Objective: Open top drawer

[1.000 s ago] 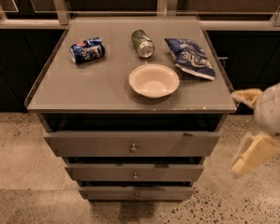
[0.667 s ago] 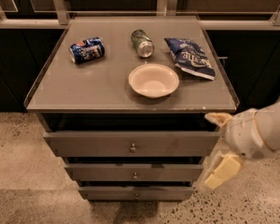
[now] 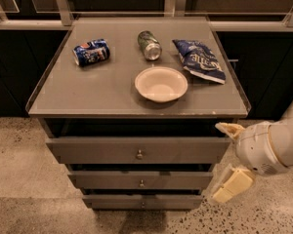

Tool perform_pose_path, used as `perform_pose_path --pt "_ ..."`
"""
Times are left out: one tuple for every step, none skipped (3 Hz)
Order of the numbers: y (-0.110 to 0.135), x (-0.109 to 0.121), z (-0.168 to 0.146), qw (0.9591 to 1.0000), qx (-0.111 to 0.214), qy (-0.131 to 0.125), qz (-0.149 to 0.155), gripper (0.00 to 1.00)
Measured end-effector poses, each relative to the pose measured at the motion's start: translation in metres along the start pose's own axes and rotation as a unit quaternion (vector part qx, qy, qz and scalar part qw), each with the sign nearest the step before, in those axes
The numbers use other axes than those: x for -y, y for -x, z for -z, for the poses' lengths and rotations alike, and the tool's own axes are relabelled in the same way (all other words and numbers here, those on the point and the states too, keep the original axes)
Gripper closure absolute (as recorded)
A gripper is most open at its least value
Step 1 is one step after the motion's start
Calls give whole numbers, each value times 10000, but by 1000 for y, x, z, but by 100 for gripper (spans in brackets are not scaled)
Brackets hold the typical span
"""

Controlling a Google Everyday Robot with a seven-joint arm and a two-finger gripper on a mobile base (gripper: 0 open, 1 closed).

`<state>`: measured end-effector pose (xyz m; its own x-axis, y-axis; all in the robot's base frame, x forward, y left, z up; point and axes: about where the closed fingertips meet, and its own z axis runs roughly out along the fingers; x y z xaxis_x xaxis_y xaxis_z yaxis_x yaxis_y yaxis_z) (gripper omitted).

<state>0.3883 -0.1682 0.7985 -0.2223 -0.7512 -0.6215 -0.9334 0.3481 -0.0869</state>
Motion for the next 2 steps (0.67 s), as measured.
perform_pose_path --pt "-6 1 -32 9993 333 115 -79 0" --pt "-14 9 -75 9967 781 156 -162 0"
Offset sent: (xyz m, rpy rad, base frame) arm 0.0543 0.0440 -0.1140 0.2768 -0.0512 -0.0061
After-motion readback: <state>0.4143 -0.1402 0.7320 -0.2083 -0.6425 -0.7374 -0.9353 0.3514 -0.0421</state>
